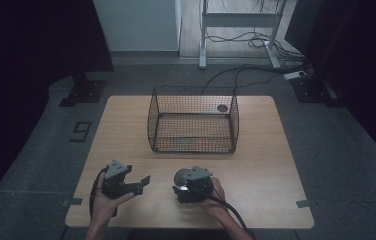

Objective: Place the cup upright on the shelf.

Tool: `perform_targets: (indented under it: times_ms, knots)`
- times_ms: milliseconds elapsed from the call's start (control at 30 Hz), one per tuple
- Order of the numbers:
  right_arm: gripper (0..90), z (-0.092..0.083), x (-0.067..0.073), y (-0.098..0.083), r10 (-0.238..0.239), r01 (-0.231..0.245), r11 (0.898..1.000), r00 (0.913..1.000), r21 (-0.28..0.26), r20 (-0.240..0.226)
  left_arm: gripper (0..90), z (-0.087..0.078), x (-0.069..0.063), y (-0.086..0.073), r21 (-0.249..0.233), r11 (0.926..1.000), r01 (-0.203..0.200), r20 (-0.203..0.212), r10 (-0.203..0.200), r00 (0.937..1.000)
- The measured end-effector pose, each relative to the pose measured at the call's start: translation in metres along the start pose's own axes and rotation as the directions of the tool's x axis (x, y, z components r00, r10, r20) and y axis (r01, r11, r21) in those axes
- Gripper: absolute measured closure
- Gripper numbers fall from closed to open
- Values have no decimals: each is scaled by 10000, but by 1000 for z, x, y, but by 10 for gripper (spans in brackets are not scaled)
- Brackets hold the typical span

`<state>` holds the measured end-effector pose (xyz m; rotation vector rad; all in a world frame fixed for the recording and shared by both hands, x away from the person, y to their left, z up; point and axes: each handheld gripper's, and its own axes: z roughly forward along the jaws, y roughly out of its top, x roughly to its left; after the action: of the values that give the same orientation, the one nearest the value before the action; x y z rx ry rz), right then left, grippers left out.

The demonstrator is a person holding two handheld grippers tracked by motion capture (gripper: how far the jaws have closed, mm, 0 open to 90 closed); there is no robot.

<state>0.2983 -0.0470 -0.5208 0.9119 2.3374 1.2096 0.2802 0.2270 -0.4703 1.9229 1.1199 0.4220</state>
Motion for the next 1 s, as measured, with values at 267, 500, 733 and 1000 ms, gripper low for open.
perform_targets:
  times_ms: [267, 500, 733, 1000]
  knots:
    - [182, -3, 1, 2, -258, 257, 9997, 9991, -40, -345, 168, -2, 2, 0, -76, 9999, 111, -33, -111, 9999]
    - [183, -10, -2, 6, -185, 176, 9996, 9989, -212, -427, 167, -1, 2, 0, -76, 9999, 88, -11, -88, 10000]
    - [184, -20, -6, 13, -140, 112, 9985, 9986, -535, -517, 167, -1, 4, -1, -64, 9999, 137, -13, -137, 9999]
    - [184, -29, -13, 24, -40, -24, 9968, 9968, -803, -798, 168, 1, 4, -1, -22, 9998, 189, 13, -189, 9998]
